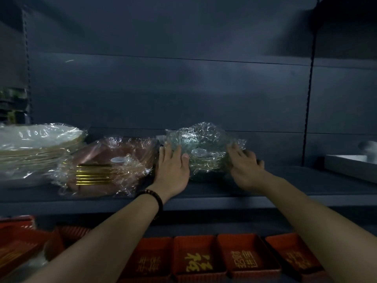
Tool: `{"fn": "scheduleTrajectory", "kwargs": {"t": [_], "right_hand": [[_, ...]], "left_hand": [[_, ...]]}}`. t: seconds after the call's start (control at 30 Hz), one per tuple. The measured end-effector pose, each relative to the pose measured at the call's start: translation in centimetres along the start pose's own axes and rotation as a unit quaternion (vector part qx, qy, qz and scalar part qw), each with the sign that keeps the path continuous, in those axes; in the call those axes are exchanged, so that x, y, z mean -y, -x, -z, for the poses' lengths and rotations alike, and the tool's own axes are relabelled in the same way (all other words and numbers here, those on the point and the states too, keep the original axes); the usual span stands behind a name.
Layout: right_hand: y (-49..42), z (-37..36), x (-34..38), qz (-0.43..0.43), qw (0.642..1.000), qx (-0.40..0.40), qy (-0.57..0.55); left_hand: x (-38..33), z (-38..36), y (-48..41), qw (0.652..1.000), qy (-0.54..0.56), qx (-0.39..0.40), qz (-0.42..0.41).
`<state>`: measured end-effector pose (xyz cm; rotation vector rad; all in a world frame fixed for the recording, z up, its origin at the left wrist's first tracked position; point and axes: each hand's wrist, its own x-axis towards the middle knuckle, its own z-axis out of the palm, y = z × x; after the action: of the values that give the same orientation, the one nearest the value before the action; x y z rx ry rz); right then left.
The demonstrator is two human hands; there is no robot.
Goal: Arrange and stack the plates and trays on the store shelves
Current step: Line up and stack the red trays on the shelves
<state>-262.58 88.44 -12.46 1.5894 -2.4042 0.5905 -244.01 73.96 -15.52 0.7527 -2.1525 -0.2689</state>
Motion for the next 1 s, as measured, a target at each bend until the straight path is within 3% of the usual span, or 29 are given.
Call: {"fn": "scheduleTrajectory", "kwargs": {"t": [0.1, 0.23, 0.33, 0.43, 0.5, 0.63, 0.77, 0.87, 1.0], "right_hand": [[1.2, 0.4, 1.1, 0.004, 0.998, -0.048, -0.052], [3.8, 0.0, 3.9, 0.042, 0.977, -0.179, -0.104], [6.8, -1.6, 6.4, 0.096, 0.947, -0.248, -0.181], [9.8, -4.7, 8.8, 0.135, 0.933, -0.273, -0.192], [11.4, -7.0, 10.8, 0.158, 0.938, -0.227, -0.211], [12.9, -12.8, 14.2, 0.147, 0.963, -0.034, -0.222], [12.5, -19.3, 17.7, 0.142, 0.968, 0.127, -0.165], [11.5, -24.0, 20.4, 0.150, 0.956, 0.164, -0.192], [9.5, -29.0, 23.3, 0.138, 0.951, 0.167, -0.222]], "left_hand": [[-0.6, 1.5, 1.7, 0.999, 0.045, 0.001, -0.011], [-1.3, 3.3, 7.2, 0.992, 0.117, -0.009, -0.038], [-0.4, 4.7, 12.5, 0.987, 0.118, -0.059, -0.089], [2.2, 5.5, 17.8, 0.988, 0.094, -0.084, -0.088], [5.1, 5.4, 20.8, 0.992, 0.069, -0.091, -0.055], [11.9, 5.0, 25.2, 0.996, 0.022, -0.077, 0.036], [17.3, 5.4, 26.8, 0.979, 0.071, -0.105, 0.160], [20.6, 5.3, 27.3, 0.940, 0.150, -0.148, 0.269], [25.5, 3.8, 28.5, 0.846, 0.290, -0.211, 0.394]]}}
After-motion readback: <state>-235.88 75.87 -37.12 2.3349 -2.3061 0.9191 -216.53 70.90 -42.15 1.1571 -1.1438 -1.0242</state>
